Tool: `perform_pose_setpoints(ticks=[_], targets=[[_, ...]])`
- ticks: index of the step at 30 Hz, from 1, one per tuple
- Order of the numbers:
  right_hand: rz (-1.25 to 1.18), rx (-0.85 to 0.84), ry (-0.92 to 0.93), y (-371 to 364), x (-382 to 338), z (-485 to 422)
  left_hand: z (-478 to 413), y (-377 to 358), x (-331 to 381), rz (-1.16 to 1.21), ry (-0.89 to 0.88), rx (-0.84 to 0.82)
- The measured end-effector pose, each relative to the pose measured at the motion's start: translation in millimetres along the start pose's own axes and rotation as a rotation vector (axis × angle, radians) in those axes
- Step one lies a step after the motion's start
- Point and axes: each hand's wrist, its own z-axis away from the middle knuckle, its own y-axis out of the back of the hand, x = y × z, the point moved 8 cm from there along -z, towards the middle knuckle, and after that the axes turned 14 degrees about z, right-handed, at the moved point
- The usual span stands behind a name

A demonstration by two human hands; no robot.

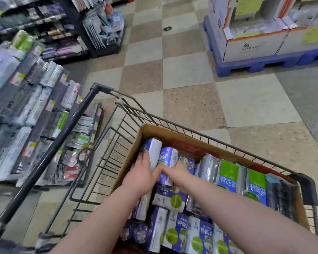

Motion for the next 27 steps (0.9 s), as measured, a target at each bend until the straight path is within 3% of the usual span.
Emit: perform_pose_setpoints(ticks=[4, 7, 12, 19, 27], targets=[[0.002, 0.035, 0.008, 21, 11, 7, -18, -5, -6, 0.024, 0.185, 0.072], [-0.009, 0.014, -0.024, 37, 33, 11, -26, -10, -20, 0.052, 0.323, 0.028], [0.006, -0.001, -0.066, 54, 55, 23, -34, -32, -8, -0.009, 0.242, -0.002], [-0.025, 0.059, -0.083, 71, 72, 49, -47, -25, -17, 0.197, 0.326, 0.119], [-0.095, 0.195, -0.111, 69, 86, 81, -26, -54, -4, 0.31, 0.239, -0.041]])
